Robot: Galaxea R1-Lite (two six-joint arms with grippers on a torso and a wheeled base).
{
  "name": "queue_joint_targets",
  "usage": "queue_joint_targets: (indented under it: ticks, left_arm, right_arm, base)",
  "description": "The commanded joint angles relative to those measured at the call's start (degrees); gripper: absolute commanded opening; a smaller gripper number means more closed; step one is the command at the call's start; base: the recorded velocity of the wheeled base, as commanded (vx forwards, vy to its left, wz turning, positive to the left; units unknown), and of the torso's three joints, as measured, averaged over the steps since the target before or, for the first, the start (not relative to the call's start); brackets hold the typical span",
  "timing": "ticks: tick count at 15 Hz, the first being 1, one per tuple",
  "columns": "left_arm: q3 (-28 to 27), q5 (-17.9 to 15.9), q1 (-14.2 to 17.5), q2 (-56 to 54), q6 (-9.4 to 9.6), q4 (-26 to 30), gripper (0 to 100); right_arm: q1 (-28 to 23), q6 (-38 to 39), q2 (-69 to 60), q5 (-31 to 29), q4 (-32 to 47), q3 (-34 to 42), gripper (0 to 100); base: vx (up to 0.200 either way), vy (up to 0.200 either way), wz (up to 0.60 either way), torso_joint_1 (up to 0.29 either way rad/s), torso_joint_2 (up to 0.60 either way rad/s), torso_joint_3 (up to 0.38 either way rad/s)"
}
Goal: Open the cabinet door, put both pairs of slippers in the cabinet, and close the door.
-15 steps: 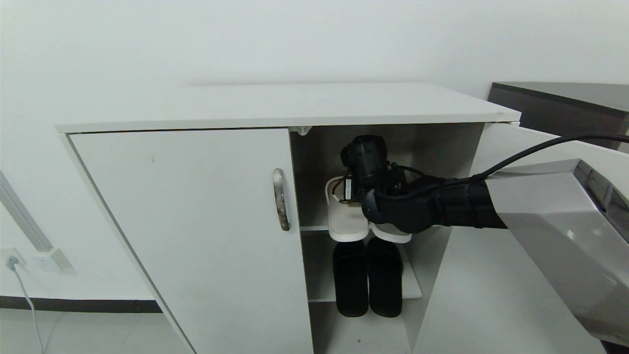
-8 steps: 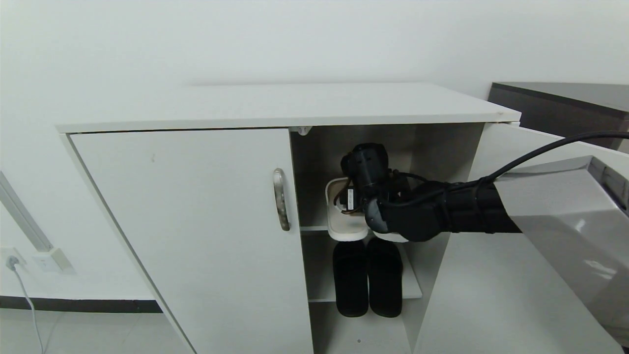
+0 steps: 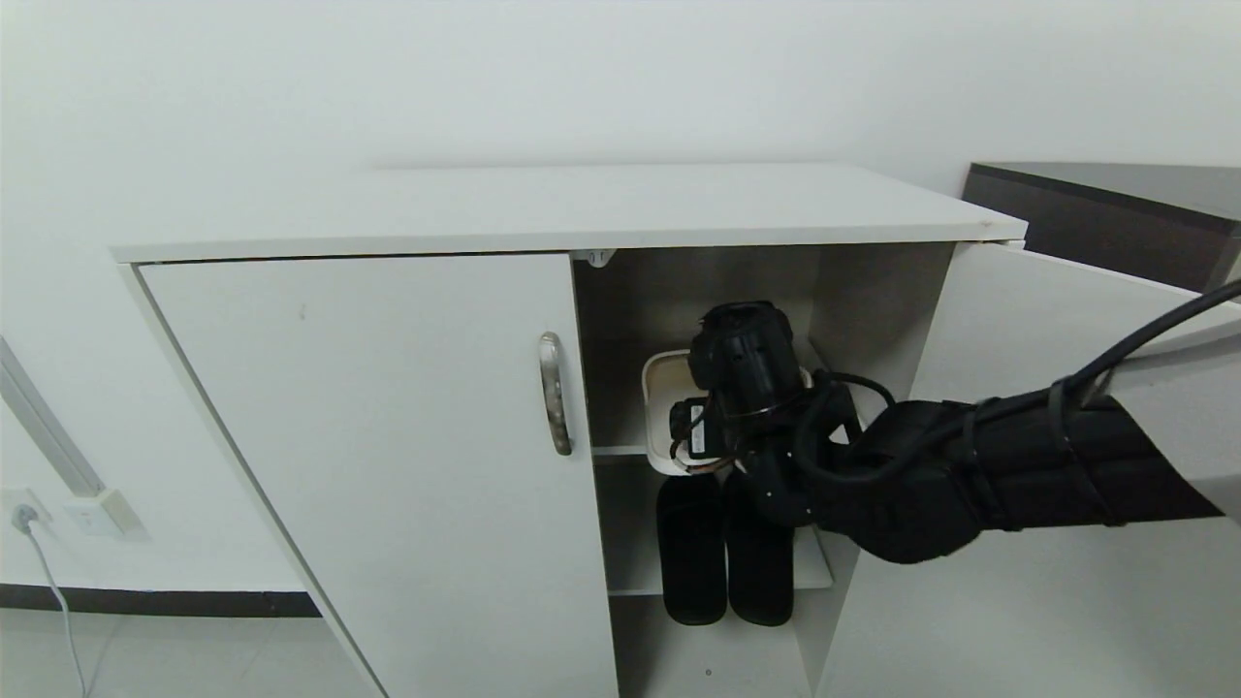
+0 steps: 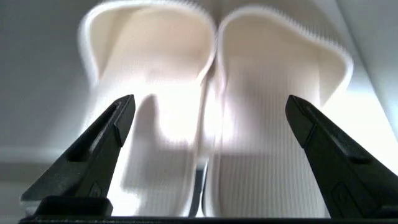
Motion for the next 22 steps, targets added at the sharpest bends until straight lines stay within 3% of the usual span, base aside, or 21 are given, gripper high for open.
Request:
queue_joint_targets:
  ticks: [1,5,6,22]
  left_arm:
    - [0.0,0.0,0.0,0.1,-0.02,0.0,0]
    - [0.0,-0.1,0.0,0.1,-0.02,0.0,0]
    - [0.0,-0.1,0.0,0.1,-0.02,0.0,0]
    - [0.0,-0.1,0.0,0.1,-0.02,0.0,0]
  right_arm:
    - [1.8,-0.3,-6.8,0.9,-7.2,11.2,100]
    - [3.9,-3.2,-8.5,6.0,-21.5,22.0,100]
    - [4.1,-3.9,-8.0,6.2,-22.5,22.3,0]
    - [5.4,-4.3,-4.7,5.4,-24.5,22.4,0]
  base:
    - [0.000,0.000,0.00,0.000,0.00,0.000]
    - [0.000,0.000,0.00,0.000,0.00,0.000]
    - [0.000,0.000,0.00,0.000,0.00,0.000]
    - [-0.013,0.000,0.00,0.000,0.00,0.000]
